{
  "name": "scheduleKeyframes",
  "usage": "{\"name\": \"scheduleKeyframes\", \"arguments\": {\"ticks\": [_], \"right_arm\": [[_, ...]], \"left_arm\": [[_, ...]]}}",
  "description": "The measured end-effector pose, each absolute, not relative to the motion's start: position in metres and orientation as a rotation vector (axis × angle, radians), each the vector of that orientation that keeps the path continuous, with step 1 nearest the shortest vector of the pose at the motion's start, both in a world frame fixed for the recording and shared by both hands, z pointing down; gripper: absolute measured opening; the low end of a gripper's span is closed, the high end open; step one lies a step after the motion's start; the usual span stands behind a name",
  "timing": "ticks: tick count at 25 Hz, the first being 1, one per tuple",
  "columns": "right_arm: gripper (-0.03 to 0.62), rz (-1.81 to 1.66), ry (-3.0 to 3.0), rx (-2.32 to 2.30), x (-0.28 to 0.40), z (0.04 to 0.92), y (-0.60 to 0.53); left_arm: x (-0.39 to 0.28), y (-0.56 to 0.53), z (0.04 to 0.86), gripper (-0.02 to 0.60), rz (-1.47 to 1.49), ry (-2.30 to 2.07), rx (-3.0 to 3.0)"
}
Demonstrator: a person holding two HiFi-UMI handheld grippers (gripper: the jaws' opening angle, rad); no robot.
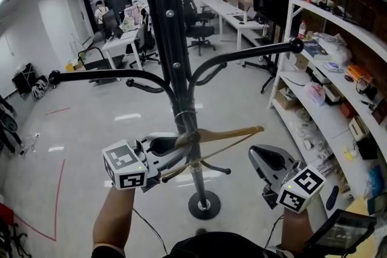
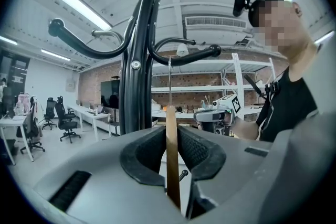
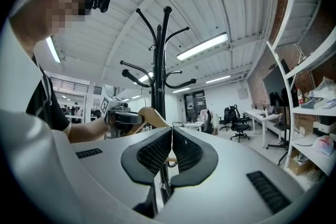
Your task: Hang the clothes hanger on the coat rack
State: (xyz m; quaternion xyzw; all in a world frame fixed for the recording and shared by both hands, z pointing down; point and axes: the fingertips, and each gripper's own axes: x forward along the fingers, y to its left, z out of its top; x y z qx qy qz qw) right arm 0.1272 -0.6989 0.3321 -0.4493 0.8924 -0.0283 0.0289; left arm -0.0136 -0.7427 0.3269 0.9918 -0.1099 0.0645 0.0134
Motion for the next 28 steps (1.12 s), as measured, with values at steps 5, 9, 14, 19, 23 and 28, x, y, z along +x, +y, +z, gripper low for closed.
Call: {"name": "scheduleKeyframes", "arguments": {"ticks": [5,9,14,19,23,28], "right_arm": [[0.008,-0.084,2.761,-1.380,0.126,0.332,-0.695],[0.008,-0.075,2.767,-1.367,0.124,0.329,-0.690],[0.008,-0.076,2.782,-1.349,0.124,0.330,-0.678],[0.008,-0.096,2.799,-1.299,0.130,0.334,-0.658],[0.008,-0.113,2.817,-1.256,0.132,0.337,-0.640],[0.008,-0.124,2.854,-1.176,0.120,0.341,-0.612]], "left_arm": [[-0.021,-0.747,0.321,0.077,0.116,-0.404,3.091],[-0.034,-0.749,0.312,0.138,0.034,-0.499,3.088],[-0.077,-0.736,0.279,0.146,-0.259,-0.734,3.047],[-0.113,-0.696,0.269,0.144,-0.395,-1.037,3.007],[-0.116,-0.656,0.294,0.136,-0.369,-1.183,2.918],[-0.112,-0.596,0.320,0.000,-0.383,-1.228,2.821]]}}
